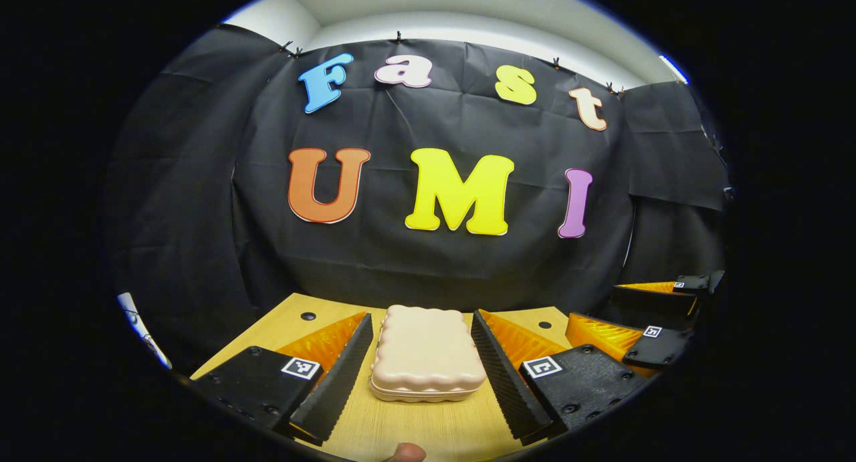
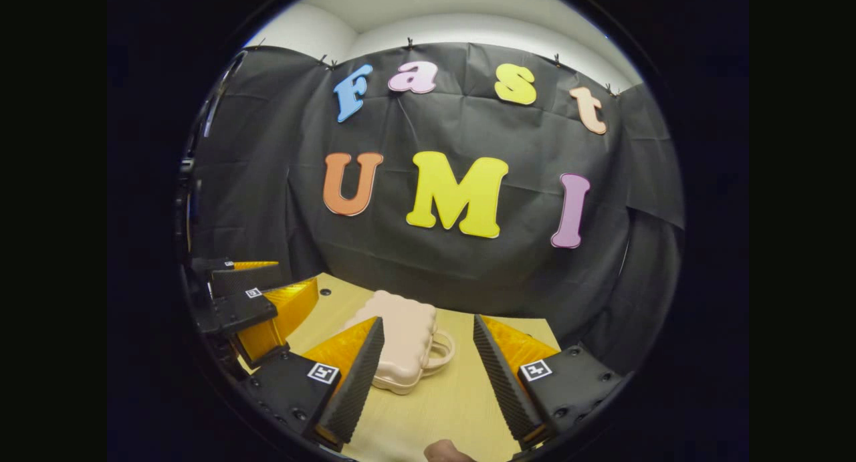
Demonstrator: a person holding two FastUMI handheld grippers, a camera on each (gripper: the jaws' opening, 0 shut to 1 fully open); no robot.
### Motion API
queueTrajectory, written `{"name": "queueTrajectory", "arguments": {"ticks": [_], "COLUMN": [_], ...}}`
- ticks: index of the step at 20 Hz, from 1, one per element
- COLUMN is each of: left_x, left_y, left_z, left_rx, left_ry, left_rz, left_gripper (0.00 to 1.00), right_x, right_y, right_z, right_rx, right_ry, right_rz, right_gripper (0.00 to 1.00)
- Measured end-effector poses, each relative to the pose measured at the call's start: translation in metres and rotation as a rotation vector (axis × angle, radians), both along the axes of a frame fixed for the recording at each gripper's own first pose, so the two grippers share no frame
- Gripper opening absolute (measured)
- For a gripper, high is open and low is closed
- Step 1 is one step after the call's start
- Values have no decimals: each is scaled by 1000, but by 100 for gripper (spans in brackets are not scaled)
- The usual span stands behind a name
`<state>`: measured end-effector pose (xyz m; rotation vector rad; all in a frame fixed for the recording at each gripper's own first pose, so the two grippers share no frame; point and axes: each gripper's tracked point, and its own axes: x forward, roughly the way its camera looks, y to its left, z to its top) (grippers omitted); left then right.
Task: First open the suitcase, pack the skin care products into it, and then close the suitcase.
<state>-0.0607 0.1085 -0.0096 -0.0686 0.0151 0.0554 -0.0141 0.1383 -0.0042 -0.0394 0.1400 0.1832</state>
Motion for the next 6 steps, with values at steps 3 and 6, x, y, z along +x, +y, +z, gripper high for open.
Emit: {"name": "queueTrajectory", "arguments": {"ticks": [3,6], "left_x": [2,7], "left_y": [-6,-18], "left_z": [0,-2], "left_rx": [-2,10], "left_ry": [0,2], "left_rz": [-9,-21], "left_gripper": [94,94], "right_x": [1,-3], "right_y": [-6,-21], "right_z": [-5,-9], "right_rx": [2,9], "right_ry": [13,11], "right_rz": [-8,-13], "right_gripper": [80,80]}}
